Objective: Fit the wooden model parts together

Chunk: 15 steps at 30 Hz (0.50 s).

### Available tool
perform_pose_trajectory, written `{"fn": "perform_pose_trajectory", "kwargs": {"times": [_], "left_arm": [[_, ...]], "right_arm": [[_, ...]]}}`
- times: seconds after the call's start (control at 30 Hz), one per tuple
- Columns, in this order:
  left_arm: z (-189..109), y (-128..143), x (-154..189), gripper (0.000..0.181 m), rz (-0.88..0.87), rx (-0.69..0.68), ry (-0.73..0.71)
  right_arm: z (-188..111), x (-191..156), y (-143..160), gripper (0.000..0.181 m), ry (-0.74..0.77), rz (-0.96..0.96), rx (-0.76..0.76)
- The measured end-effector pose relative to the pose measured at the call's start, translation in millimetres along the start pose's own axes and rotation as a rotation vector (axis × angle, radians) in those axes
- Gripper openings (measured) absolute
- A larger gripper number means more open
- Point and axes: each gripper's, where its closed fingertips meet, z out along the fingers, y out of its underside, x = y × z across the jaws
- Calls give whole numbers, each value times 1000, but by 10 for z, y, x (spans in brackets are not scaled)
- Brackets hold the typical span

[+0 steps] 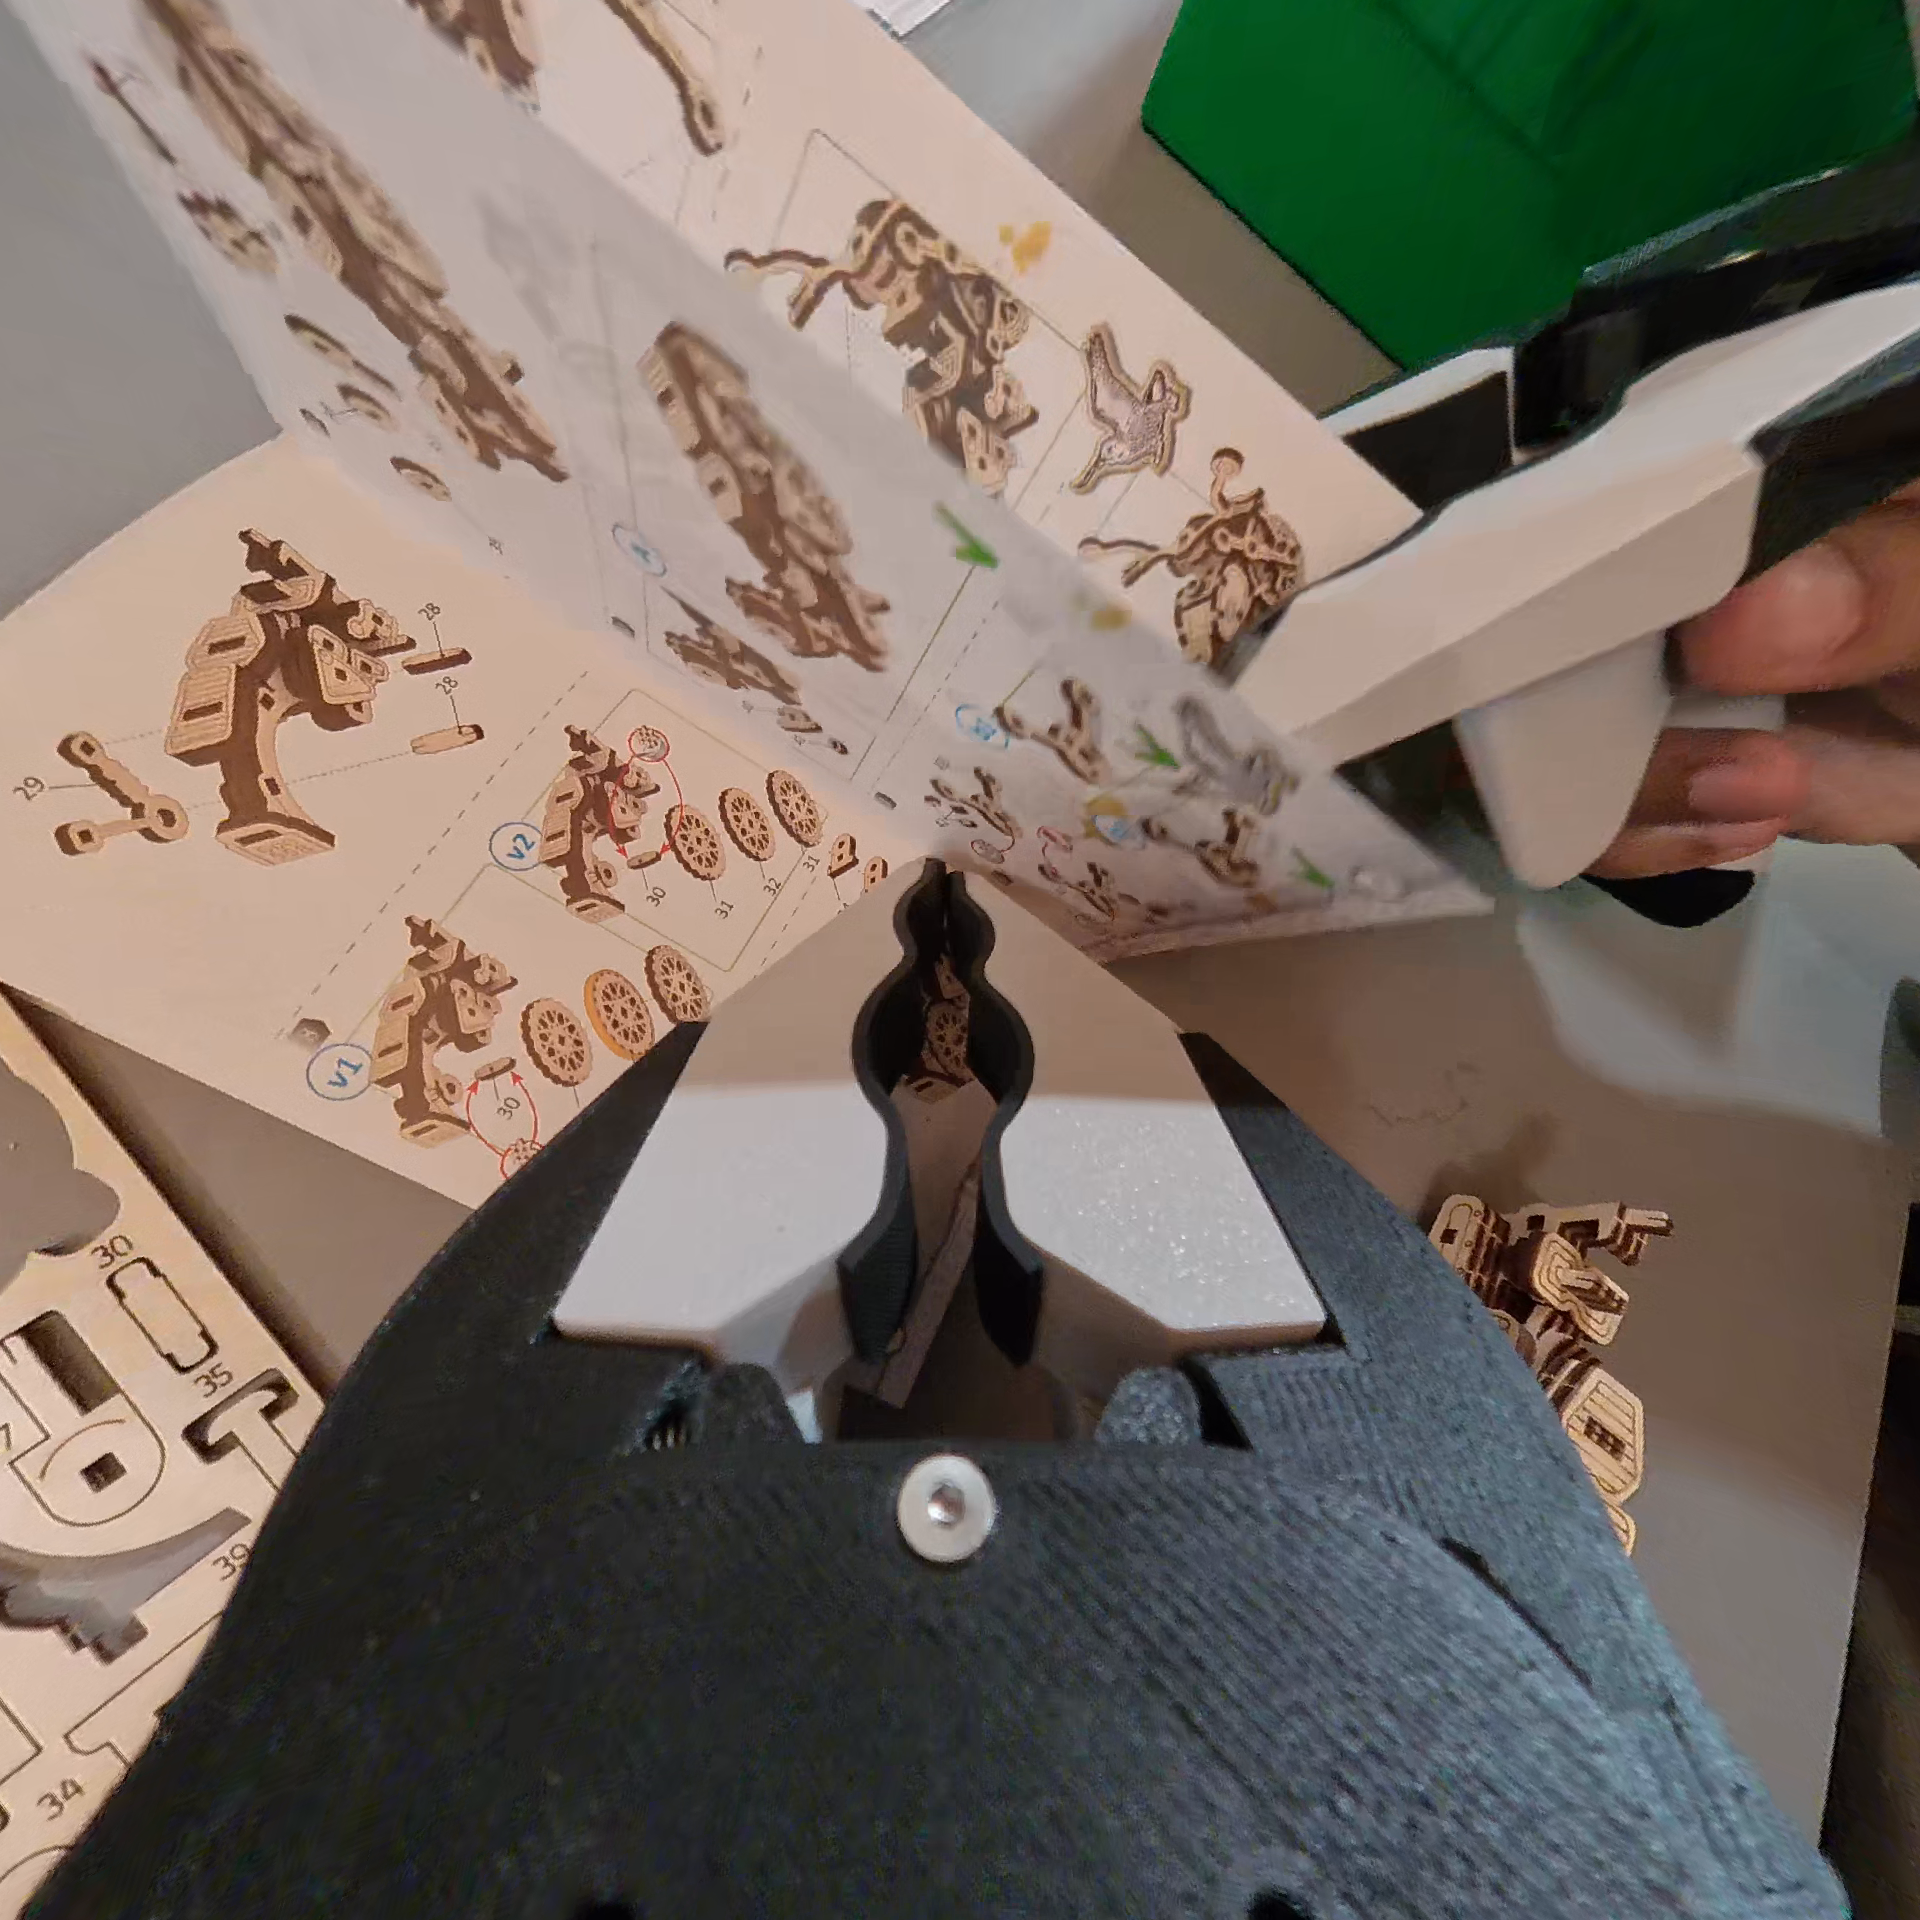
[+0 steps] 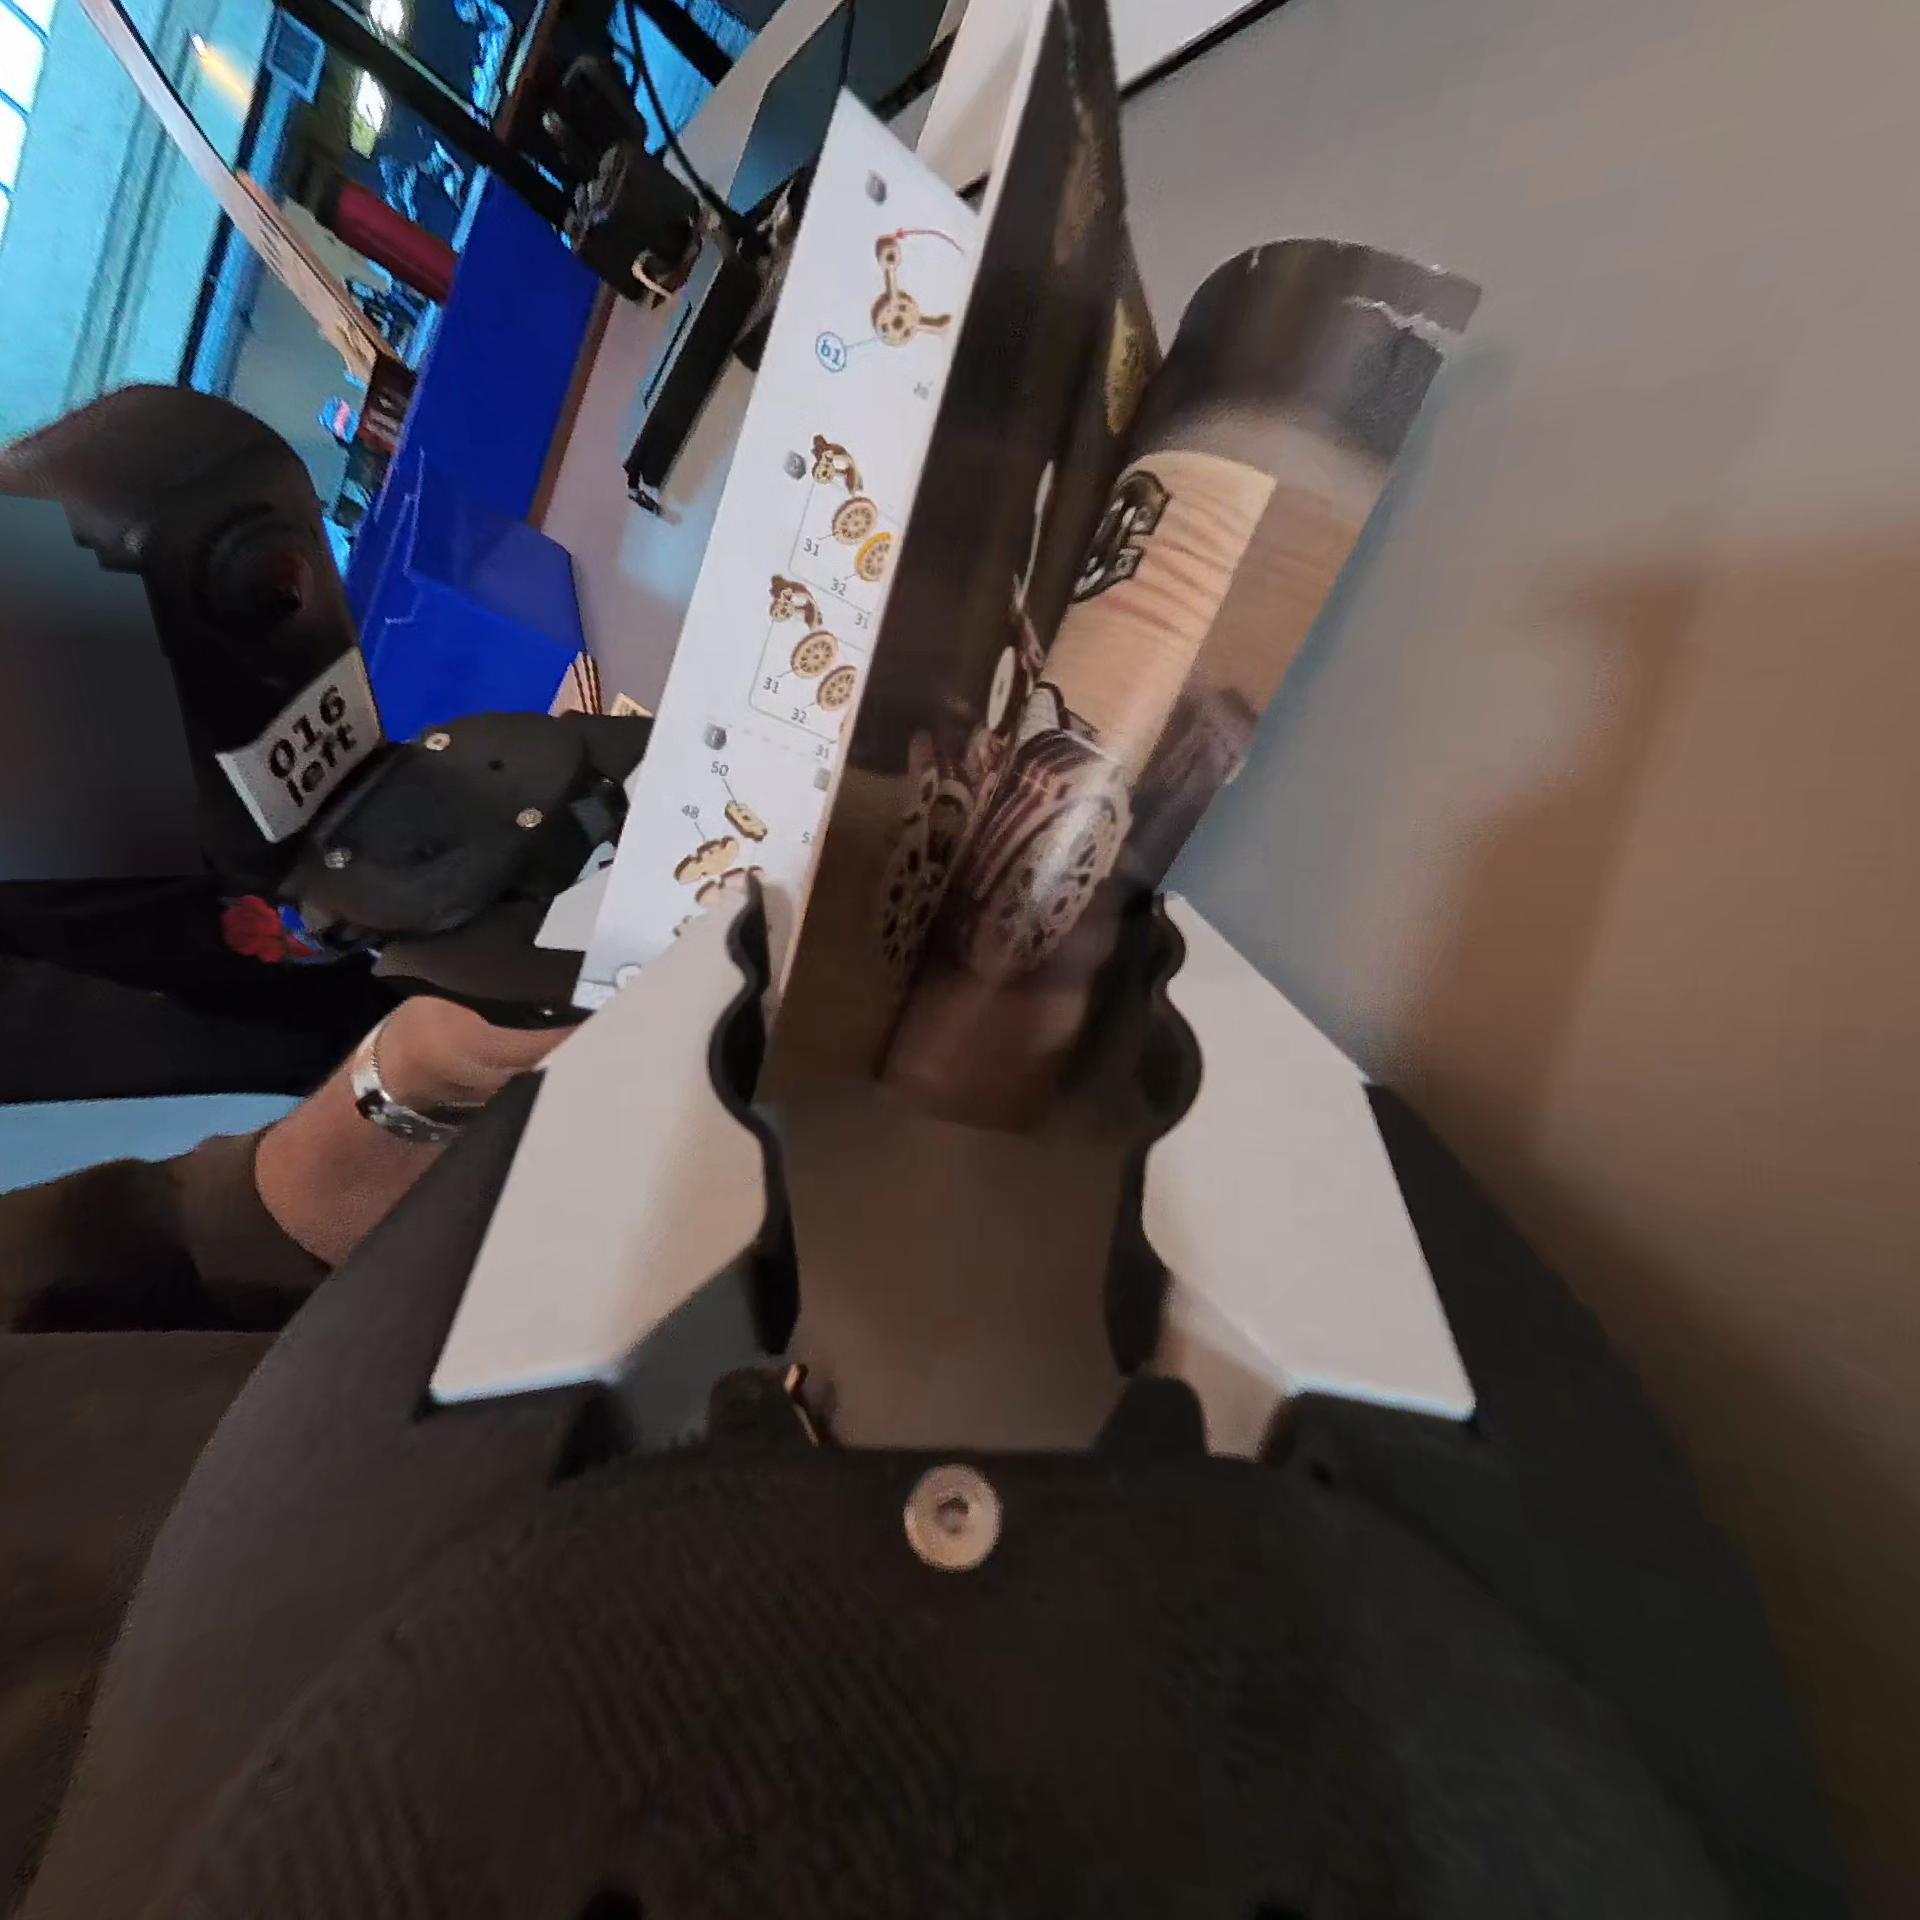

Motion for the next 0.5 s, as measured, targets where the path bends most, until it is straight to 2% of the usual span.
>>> {"fn": "perform_pose_trajectory", "kwargs": {"times": [0.23,0.27,0.33,0.4,0.5], "left_arm": [[1,-1,-1,0,8,0,-8],[1,-1,-1,0,9,0,-9],[1,-2,-2,0,11,0,-10],[2,-1,-2,0,8,0,-8],[1,-2,-3,0,-2,1,2]], "right_arm": [[138,8,-56,44,156,-227,0],[132,-19,-71,50,154,-241,8],[127,-139,-85,76,127,-277,20],[138,-347,-83,89,71,-335,34],[119,-538,-121,91,43,-393,63]]}}
